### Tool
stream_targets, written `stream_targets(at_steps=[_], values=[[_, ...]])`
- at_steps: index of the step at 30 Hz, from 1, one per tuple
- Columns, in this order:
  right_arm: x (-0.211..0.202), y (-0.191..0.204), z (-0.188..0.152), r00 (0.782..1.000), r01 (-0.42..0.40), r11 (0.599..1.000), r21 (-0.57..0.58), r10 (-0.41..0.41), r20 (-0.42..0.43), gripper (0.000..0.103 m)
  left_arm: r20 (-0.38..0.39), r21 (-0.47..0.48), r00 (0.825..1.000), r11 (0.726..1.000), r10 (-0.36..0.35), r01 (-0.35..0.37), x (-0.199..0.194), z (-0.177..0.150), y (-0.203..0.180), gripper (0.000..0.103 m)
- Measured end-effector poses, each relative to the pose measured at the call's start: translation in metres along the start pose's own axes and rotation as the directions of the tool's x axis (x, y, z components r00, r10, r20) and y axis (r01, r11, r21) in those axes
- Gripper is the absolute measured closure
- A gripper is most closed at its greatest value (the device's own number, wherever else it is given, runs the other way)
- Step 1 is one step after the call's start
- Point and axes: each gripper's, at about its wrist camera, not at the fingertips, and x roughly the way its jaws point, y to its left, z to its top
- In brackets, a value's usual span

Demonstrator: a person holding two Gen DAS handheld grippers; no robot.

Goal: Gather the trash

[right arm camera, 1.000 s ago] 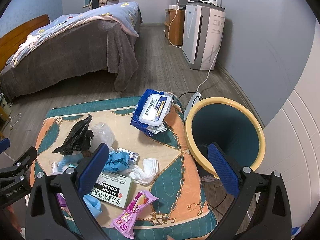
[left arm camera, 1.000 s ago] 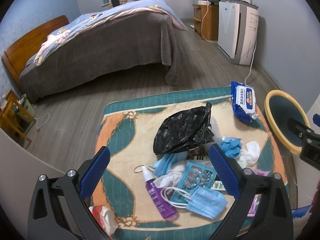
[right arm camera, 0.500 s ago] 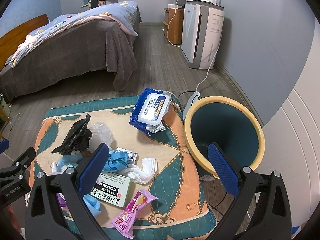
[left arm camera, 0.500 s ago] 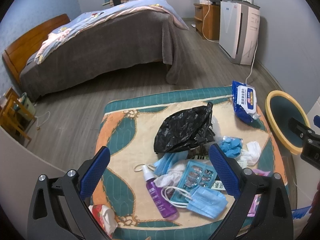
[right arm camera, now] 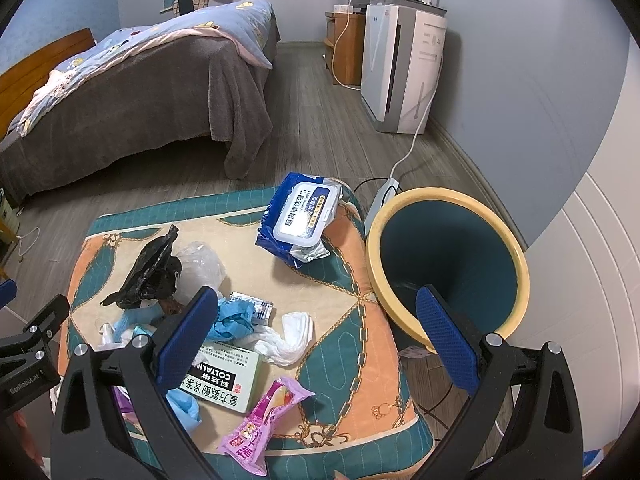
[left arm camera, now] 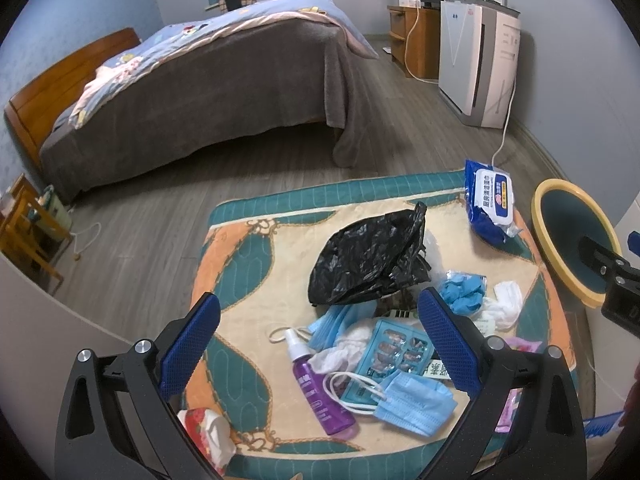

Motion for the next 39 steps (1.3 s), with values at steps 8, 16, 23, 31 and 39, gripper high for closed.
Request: stream_targets(at_steps=[8,16,23,31,39], values=[[0.0,0.0,0.0,1.0,0.0,1.0,-0.001,0.0,-0.004,0.005,-0.002,0.001,1.0,1.0,0.001,-0.001,0.0,0.001,-0.001,0.005],[0.001,0.001,0.0,1.0,0.001,1.0,0.001,-0.001,-0.012,0.005,-0.001,0.0,1.0,1.0,-0.004,0.004,0.0,0.0,0.0,0.005],[0.008,-0.008,-0.002,0.998,-0.034,0.998,0.061,0.036,-0.042,0.005,0.022,-0.021,1.0,1.0,-0.023,0.023,-0.002,0.002,0.0,0.005],[0.042,-0.01,-0.029,0.966,-0.037,0.993,0.116,0.065,-0.248,0.006,-0.012,-0.04,0.999,0.999,-0.038,0.037,0.0,0.006,0.005,0.005],[0.084,0.021,-0.071,0.922,-0.017,1.0,0.019,0.023,-0.386,0.049,-0.003,0.033,0.999,0.999,-0.043,0.043,-0.004,0.006,-0.003,0.005]])
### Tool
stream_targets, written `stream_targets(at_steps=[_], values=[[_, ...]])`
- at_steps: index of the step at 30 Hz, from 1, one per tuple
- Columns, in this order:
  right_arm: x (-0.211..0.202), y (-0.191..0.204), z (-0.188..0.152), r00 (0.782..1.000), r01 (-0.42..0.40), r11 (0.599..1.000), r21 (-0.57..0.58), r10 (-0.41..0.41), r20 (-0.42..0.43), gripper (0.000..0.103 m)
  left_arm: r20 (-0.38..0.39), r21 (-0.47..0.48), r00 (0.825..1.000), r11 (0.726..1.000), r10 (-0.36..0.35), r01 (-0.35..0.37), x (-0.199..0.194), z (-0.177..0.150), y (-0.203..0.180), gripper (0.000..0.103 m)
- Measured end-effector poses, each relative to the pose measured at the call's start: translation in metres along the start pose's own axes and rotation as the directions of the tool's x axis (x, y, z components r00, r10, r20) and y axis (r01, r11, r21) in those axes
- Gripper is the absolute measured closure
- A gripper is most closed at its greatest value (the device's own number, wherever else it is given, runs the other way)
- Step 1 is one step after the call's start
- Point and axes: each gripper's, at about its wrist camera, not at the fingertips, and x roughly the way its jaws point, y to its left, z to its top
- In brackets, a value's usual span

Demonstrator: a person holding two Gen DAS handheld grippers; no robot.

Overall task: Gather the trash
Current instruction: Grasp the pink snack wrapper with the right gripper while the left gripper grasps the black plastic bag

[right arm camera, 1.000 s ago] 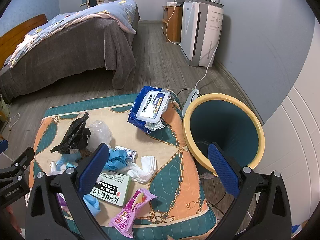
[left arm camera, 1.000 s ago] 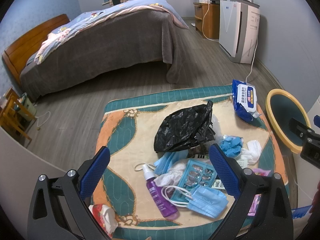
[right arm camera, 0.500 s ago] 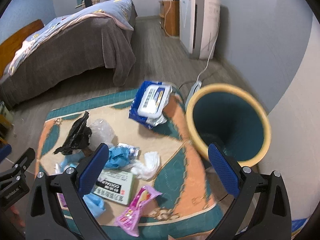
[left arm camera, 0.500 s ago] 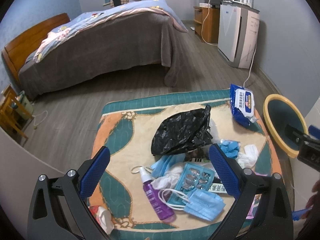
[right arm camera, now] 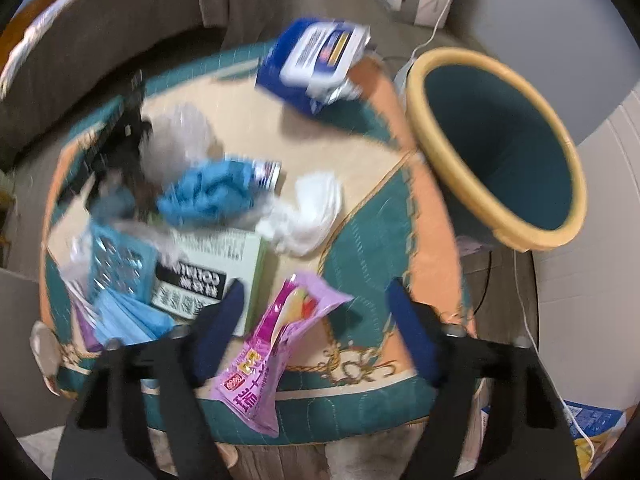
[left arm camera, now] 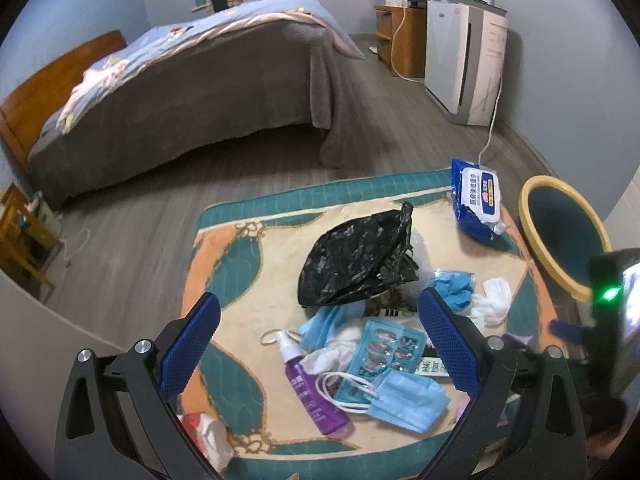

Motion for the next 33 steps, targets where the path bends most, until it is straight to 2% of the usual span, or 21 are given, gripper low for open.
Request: stream_targets(at_steps=[1,2,3,5,7,14,18,21,24,28,33], values=[[0.007,0.002,-0.002,1.0,-0.009,1.0,0.0,0.009,-0.024,0.062,-0.001,0.0,1.0,1.0,-0.004,0.004,0.001,0.0,0.0,0.005],[0.013,0.003,-0.003,0.999,-0.02,1.0,0.005,0.02,-0.046,0.068,-0.004,-0.004,1.0,1.0,-0.011,0.011,0.002,0.0,0.001,0.005],[0.016,0.004,-0.004,0.998,-0.033,0.999,0.007,0.033,-0.057,0.082,-0.01,-0.012,1.0,1.0,-0.023,0.023,0.004,-0.001,0.003,0.005],[0.012,0.004,-0.003,0.998,-0.036,0.999,0.002,0.036,-0.042,0.085,-0.019,-0.024,0.999,0.999,-0.034,0.034,0.006,-0.001,0.005,0.005],[-0.002,0.003,0.002,0.999,-0.03,1.0,-0.002,0.03,0.012,0.089,-0.024,-0.033,0.999,0.999,-0.036,0.035,0.008,-0.003,0.008,0.005],[-0.046,0.0,0.022,0.991,-0.035,0.999,0.001,0.034,0.131,0.091,-0.097,-0.035,0.995,0.999,-0.021,0.017,0.03,-0.017,0.008,0.006],[-0.083,0.001,0.037,0.971,-0.014,0.997,-0.079,0.033,0.239,0.092,-0.081,0.008,0.996,0.999,-0.039,0.04,0.034,-0.011,0.002,0.007],[-0.103,-0.01,0.06,0.957,-0.016,0.995,-0.096,0.043,0.287,0.092,-0.051,0.036,0.997,0.997,-0.066,0.067,0.034,-0.001,-0.005,0.007],[-0.107,-0.025,0.079,0.951,-0.065,0.995,-0.076,0.085,0.299,0.092,-0.059,0.052,0.994,0.994,-0.094,0.097,0.045,0.004,-0.016,0.008],[-0.107,-0.039,0.1,0.947,-0.138,0.989,-0.047,0.146,0.287,0.092,-0.068,0.144,0.994,0.985,-0.087,0.096,0.066,0.01,-0.04,0.008],[-0.1,-0.044,0.113,0.943,-0.14,0.989,-0.05,0.148,0.298,0.092,-0.061,0.217,0.995,0.972,-0.074,0.086,0.09,0.025,-0.065,0.009]])
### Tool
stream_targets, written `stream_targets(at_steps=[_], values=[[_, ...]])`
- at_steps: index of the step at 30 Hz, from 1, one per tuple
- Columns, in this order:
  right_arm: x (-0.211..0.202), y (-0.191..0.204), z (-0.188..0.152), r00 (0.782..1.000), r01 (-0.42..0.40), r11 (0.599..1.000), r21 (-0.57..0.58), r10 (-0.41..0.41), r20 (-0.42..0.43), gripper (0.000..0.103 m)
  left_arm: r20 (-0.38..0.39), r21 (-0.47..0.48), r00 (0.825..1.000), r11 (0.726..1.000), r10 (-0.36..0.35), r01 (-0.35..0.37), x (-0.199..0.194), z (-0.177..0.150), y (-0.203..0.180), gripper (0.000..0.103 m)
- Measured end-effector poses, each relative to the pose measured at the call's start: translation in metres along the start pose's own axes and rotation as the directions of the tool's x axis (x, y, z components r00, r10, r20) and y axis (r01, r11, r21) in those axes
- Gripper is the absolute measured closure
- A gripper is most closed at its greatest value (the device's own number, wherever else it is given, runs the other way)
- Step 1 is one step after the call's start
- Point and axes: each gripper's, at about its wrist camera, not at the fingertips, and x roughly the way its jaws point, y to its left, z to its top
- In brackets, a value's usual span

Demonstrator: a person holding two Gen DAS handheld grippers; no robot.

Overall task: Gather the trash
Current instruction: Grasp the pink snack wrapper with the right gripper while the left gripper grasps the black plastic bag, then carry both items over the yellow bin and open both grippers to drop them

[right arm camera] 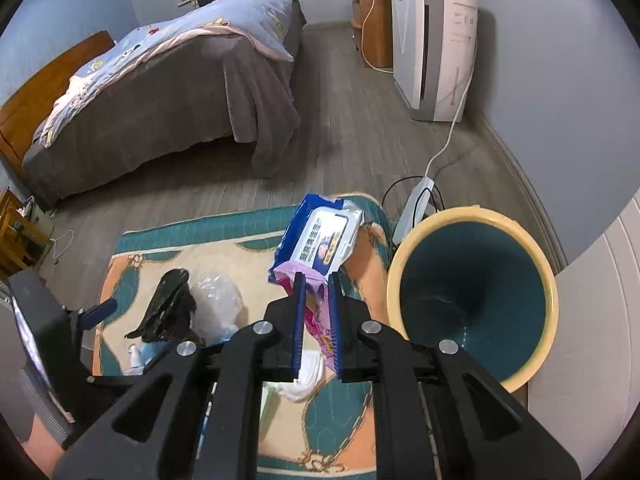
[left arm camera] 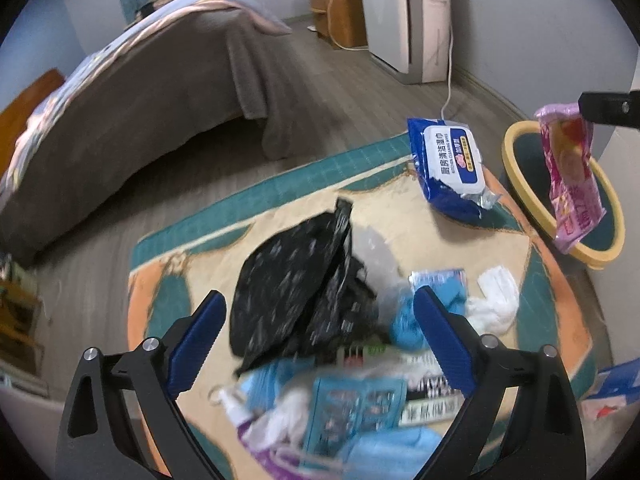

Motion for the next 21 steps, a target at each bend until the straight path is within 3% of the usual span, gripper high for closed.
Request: stream_targets(at_steps=[2,3,4,8,10,12,16,21], values=[[0.005,-0.004,0.003,1.0,-0.008,1.0,0.001,0.008,0.001,0.092,0.002,0.013,1.0,1.0,0.01,-0.01,0.01,0.009,-0.003,0.011],[0.005,-0.004,0.001,1.0,-0.01,1.0,0.001,0.01,0.002,0.092,-0.002,0.014,1.0,1.0,0.009,-0.009,0.015,0.011,-0.003,0.019],[0.007,-0.006,0.002,1.0,-0.014,1.0,0.001,0.014,0.0,0.092,-0.014,0.013,1.0,1.0,0.005,-0.005,0.021,0.014,-0.003,0.03],[0.011,-0.01,0.001,1.0,-0.019,1.0,-0.009,0.019,-0.01,0.092,-0.064,0.009,0.998,1.0,0.001,0.0,0.04,0.016,-0.002,0.056],[0.012,-0.013,0.0,1.0,-0.027,1.0,0.001,0.027,-0.016,0.092,-0.062,0.011,0.998,1.0,0.003,-0.002,0.041,0.015,0.001,0.084],[0.009,-0.017,0.001,0.999,-0.038,0.999,0.015,0.038,-0.016,0.092,-0.036,0.015,0.999,1.0,0.005,-0.004,0.035,0.016,0.004,0.091],[-0.002,-0.028,0.009,0.998,-0.063,0.997,0.044,0.063,0.001,0.092,0.059,0.041,0.997,0.998,0.044,-0.047,0.008,0.022,0.01,0.096],[-0.019,-0.048,0.016,0.997,-0.062,0.996,0.068,0.059,0.042,0.092,0.2,0.027,0.979,0.998,0.048,-0.054,-0.038,0.035,0.019,0.097]])
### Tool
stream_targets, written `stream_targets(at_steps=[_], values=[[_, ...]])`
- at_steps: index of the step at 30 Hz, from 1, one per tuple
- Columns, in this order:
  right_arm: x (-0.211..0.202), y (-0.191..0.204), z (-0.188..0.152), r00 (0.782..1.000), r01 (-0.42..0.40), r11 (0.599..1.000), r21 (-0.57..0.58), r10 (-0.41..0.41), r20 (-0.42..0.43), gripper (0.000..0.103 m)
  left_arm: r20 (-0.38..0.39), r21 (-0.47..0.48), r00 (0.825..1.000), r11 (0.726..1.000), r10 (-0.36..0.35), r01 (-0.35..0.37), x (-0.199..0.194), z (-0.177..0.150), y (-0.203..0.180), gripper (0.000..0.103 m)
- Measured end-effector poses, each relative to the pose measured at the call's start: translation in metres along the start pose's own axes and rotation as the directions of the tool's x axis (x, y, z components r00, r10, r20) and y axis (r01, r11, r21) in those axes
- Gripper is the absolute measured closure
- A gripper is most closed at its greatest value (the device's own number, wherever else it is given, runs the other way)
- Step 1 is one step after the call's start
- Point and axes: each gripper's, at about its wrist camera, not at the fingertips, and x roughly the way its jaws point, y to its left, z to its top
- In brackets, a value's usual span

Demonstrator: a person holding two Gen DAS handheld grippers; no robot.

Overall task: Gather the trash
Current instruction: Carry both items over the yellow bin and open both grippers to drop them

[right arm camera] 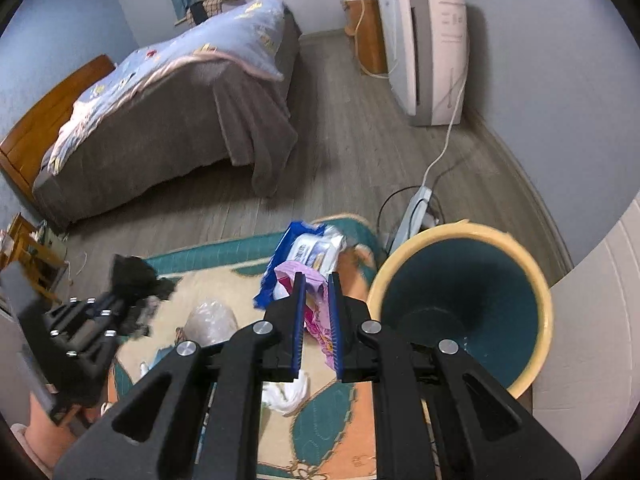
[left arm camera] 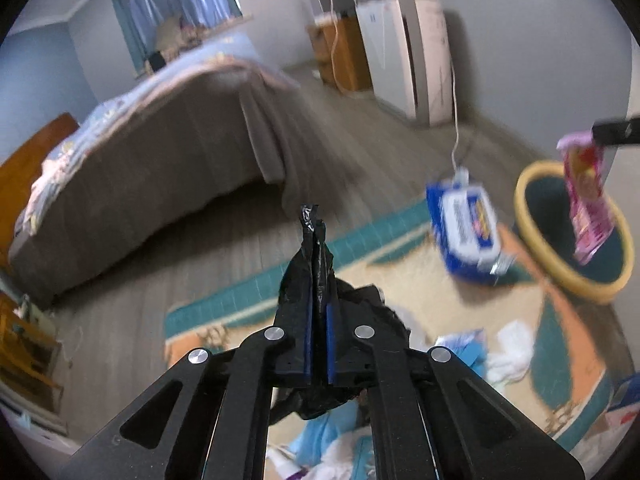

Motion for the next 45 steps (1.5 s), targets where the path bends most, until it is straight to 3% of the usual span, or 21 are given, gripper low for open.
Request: stream_targets(at_steps=[7,14,20,27,34,37,42,45], values=[[-0.016,-0.039,0.009,0.997,0.061,0.997,0.051,-0.063,0.035,0.092,0.136,-0.011,0.989,0.998,-0.064,0.066,-0.049,0.026,-0.015,0.098],[-0.016,-0.074,0.012,0.99,0.134,0.987,0.093,-0.138,0.042,0.092,0.222,0.05,0.953,0.979,-0.205,0.199,-0.088,0.048,-0.064,0.098],[-0.007,-0.108,0.009,0.987,0.157,0.975,0.156,-0.161,0.015,0.092,0.207,0.086,0.923,0.946,-0.323,0.312,-0.089,0.061,-0.108,0.098],[0.004,-0.15,-0.001,0.985,0.172,0.954,0.244,-0.173,-0.02,0.092,0.16,0.087,0.873,0.888,-0.46,0.452,-0.074,0.075,-0.154,0.098],[0.011,-0.177,-0.011,0.982,0.188,0.927,0.324,-0.182,-0.051,0.092,0.077,0.047,0.804,0.808,-0.589,0.587,-0.046,0.08,-0.2,0.098],[0.009,-0.179,-0.011,0.983,0.184,0.924,0.335,-0.18,-0.044,0.092,0.047,0.047,0.806,0.807,-0.59,0.588,-0.033,0.077,-0.213,0.098],[0.007,-0.185,-0.012,0.983,0.181,0.915,0.359,-0.18,-0.037,0.092,-0.004,0.12,0.842,0.836,-0.54,0.536,-0.012,0.073,-0.236,0.098],[0.005,-0.191,-0.013,0.982,0.183,0.907,0.38,-0.188,-0.024,0.092,0.012,0.152,0.845,0.836,-0.535,0.528,-0.012,0.077,-0.239,0.098]])
